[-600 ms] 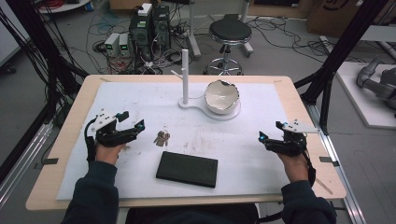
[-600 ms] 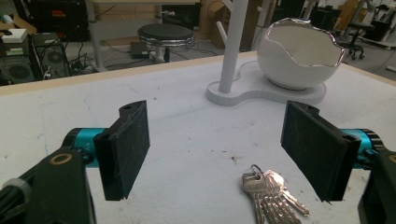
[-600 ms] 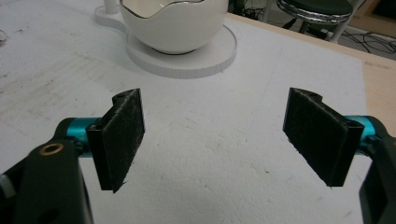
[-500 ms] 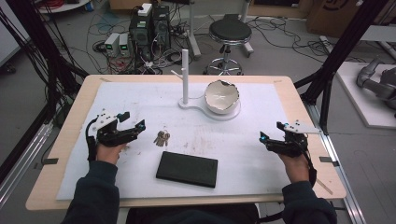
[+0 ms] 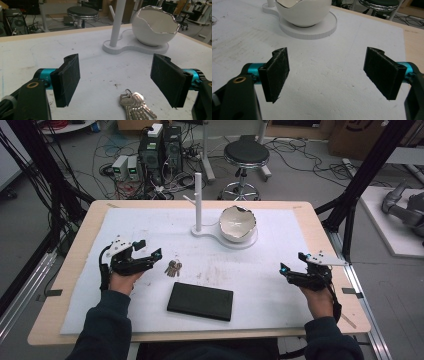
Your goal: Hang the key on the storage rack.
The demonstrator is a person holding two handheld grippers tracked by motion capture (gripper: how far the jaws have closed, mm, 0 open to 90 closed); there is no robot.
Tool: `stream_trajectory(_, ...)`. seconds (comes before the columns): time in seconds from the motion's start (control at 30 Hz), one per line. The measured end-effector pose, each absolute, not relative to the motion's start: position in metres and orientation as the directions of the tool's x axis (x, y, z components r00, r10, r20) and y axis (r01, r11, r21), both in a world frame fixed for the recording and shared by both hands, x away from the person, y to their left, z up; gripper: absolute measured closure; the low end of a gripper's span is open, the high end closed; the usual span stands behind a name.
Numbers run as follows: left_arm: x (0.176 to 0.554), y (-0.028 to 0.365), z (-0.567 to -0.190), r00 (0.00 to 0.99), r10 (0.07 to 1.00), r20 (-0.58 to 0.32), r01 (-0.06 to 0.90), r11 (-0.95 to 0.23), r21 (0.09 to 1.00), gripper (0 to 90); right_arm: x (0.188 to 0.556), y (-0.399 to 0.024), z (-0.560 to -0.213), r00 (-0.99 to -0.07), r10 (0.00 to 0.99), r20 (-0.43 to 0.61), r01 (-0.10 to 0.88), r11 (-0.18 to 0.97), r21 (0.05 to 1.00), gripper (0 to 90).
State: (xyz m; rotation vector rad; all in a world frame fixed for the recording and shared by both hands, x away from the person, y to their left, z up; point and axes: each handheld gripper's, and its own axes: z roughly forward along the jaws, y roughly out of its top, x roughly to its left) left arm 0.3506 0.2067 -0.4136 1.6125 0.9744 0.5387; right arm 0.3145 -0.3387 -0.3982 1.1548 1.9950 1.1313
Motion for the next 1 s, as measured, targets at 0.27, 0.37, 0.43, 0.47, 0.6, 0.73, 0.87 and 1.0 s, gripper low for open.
stream_trajectory(0.27, 0.36, 0.188, -0.426, 0.616, 0.769, -0.173, 0.415, -0.13, 0.901, 46.8, 0.312, -0.334, -0.399, -0.47, 0.88, -0.069, 0.406, 0.285, 0.868, 20.9)
stream_trajectory(0.37, 0.362, 0.181, -0.427, 0.619, 0.768, -0.165, 0.439, -0.164, 0.883, 53.9, 0.314, -0.333, -0.401, -0.471, 0.88, -0.061, 0.415, 0.282, 0.865, 21.0)
stream_trajectory(0.43, 0.367, 0.173, -0.43, 0.629, 0.765, -0.14, 0.441, -0.202, 0.874, 57.9, 0.315, -0.332, -0.402, -0.48, 0.874, -0.071, 0.412, 0.296, 0.862, 21.0)
stream_trajectory(0.47, 0.367, 0.173, -0.43, 0.629, 0.765, -0.14, 0.441, -0.202, 0.874, 59.6, 0.314, -0.331, -0.402, -0.483, 0.873, -0.071, 0.413, 0.299, 0.86, 21.0)
stream_trajectory(0.6, 0.374, 0.16, -0.436, 0.648, 0.754, -0.109, 0.449, -0.262, 0.854, 67.3, 0.315, -0.331, -0.402, -0.482, 0.873, -0.067, 0.416, 0.296, 0.86, 21.0)
stream_trajectory(0.73, 0.389, 0.157, -0.445, 0.634, 0.758, -0.154, 0.503, -0.253, 0.827, 70.7, 0.314, -0.327, -0.402, -0.493, 0.867, -0.075, 0.411, 0.308, 0.858, 21.0)
stream_trajectory(0.87, 0.393, 0.149, -0.451, 0.64, 0.758, -0.126, 0.53, -0.317, 0.787, 73.5, 0.315, -0.325, -0.402, -0.496, 0.865, -0.076, 0.412, 0.311, 0.856, 21.0)
stream_trajectory(1.0, 0.391, 0.145, -0.451, 0.652, 0.749, -0.116, 0.522, -0.332, 0.786, 82.1, 0.316, -0.325, -0.403, -0.5, 0.863, -0.077, 0.414, 0.316, 0.854, 21.0)
